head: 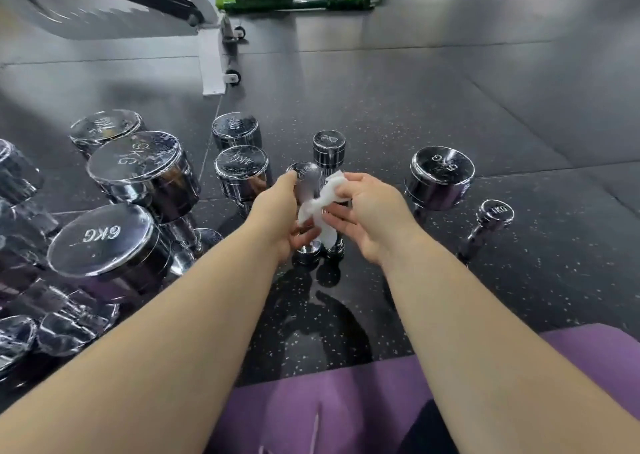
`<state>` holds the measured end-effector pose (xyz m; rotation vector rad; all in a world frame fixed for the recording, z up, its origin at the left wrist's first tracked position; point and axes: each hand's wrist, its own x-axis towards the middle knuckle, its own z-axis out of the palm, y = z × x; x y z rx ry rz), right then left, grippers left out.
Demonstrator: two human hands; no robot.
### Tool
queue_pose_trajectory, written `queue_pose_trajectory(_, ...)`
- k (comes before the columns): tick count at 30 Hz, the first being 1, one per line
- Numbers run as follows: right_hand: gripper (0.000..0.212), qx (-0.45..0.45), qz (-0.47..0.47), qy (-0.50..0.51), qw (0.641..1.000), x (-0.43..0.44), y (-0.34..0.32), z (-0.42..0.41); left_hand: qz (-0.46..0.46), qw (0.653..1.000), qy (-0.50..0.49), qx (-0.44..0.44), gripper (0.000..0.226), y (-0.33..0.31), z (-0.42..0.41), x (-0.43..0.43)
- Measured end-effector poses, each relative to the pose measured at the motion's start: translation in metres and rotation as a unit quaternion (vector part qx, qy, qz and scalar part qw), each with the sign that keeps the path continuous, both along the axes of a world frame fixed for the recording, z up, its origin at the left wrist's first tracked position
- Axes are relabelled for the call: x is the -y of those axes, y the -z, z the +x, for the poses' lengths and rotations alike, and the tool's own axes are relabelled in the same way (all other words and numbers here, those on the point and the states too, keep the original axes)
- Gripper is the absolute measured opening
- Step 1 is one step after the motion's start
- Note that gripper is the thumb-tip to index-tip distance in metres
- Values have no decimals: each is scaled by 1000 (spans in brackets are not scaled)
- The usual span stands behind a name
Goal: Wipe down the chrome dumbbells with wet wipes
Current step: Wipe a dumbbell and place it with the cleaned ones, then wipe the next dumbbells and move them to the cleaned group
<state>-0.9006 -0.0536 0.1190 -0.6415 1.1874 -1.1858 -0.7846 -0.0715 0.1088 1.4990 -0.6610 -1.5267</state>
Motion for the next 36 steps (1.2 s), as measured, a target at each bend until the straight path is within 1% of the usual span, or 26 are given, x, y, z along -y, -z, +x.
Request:
queue_pose_trajectory(2, 17, 18, -13, -12, 1000, 8, 9, 2, -13, 1000, -3, -8, 28, 11, 5, 15)
queue_pose_trajectory(5, 18, 23, -24, -20, 999, 10, 16, 3, -26, 999, 24, -31, 25, 14, 5, 26)
queue_pose_trajectory(7, 19, 36, -30, -22, 999, 9, 16, 2, -36, 999, 26, -15, 20, 12, 0, 27)
queue_pose_trajectory(9, 21, 53, -36, -29, 998, 5, 14, 1, -40, 999, 15, 3, 17, 12, -4, 20)
queue_pose_trajectory(13, 21, 54, -37, -23, 998, -15, 12, -2, -74, 997, 31, -12, 13, 13, -10, -14)
queue_pose_trajectory(15, 21, 45, -32, -32, 998, -33, 11, -2, -82, 996, 24, -12, 10, 12, -10, -34)
queue_pose_trajectory(17, 22, 33, -32, -38, 998, -48, 9, -1, -74, 997, 5, -29, 14, 8, -10, -49)
queue_pose_trajectory(19, 21, -7, -41, -43, 998, -60, 5, -3, -61, 997, -5, -45, 17, 2, -11, -64)
queue_pose_trajectory(22, 22, -59, -39, -47, 996, -74, 2, -6, -38, 997, -4, -66, 16, -3, -10, -86)
queue_pose_trajectory(24, 23, -77, -25, -14, 997, -83, 4, -6, -19, 997, 11, -79, 15, -3, -10, -97)
queue_pose_trajectory(26, 26, -103, -37, 78, 991, -85, 5, -6, -14, 996, 30, -81, 15, -2, -12, -105)
queue_pose_trajectory(27, 24, -128, -53, 118, 983, -84, 6, -6, -15, 996, 37, -79, 15, -1, -12, -107)
queue_pose_trajectory(28, 20, -166, -73, 132, 975, -84, 5, -5, -15, 996, 41, -84, 15, -1, -13, -109)
queue_pose_trajectory(29, 15, -218, -98, 109, 965, -87, 4, -3, -16, 995, 42, -89, 16, 0, -12, -109)
queue_pose_trajectory(30, 15, -282, -125, 52, 950, -91, 5, 0, -20, 994, 44, -98, 18, 0, -10, -110)
queue_pose_trajectory(31, 22, -349, -153, -22, 924, -97, 9, 3, -25, 993, 48, -104, 22, 2, -7, -110)
queue_pose_trajectory(32, 30, -409, -180, -90, 890, -103, 15, 6, -28, 992, 52, -116, 27, 3, -4, -110)
queue_pose_trajectory(33, 36, -452, -205, -133, 858, -108, 20, 9, -25, 990, 56, -127, 32, 5, 1, -109)
queue_pose_trajectory(34, 40, -483, -226, -150, 832, -110, 25, 10, -17, 988, 64, -137, 34, 7, 6, -109)
queue_pose_trajectory(35, 40, -502, -242, -148, 817, -110, 27, 9, -10, 987, 80, -136, 37, 9, 10, -107)
queue_pose_trajectory(36, 38, -513, -243, -134, 813, -107, 27, 8, -8, 985, 99, -139, 40, 11, 13, -106)
